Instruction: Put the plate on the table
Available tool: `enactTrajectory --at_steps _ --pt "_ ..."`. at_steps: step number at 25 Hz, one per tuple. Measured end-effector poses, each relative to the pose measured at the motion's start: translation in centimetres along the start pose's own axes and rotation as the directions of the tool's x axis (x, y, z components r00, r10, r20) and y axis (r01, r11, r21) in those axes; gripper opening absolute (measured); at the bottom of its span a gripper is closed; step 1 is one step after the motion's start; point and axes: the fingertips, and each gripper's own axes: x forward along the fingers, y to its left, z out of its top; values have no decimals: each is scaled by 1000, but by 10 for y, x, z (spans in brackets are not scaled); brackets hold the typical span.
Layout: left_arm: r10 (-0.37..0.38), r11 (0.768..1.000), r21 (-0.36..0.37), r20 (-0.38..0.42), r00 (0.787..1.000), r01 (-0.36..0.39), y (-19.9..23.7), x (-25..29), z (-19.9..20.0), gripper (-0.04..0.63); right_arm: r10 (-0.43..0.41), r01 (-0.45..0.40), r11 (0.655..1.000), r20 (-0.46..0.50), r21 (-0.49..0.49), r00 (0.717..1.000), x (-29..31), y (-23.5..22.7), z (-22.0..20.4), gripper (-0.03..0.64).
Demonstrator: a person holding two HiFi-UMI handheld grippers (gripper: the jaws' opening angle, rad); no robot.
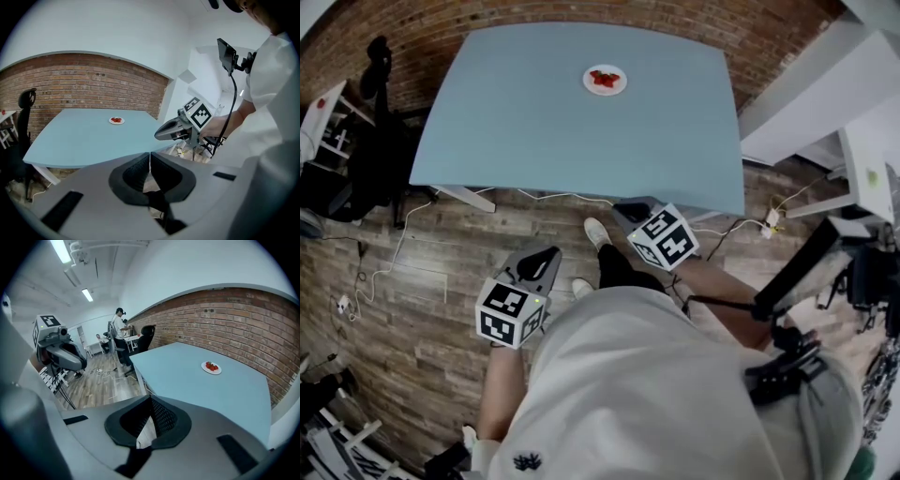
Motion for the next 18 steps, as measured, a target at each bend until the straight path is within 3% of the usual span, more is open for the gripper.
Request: enactTrajectory --at_steps 18 --pt "-12 1000 15 -20 1000 12 6 20 11 11 -15 16 995 8 -96 1000 1 -8 14 8"
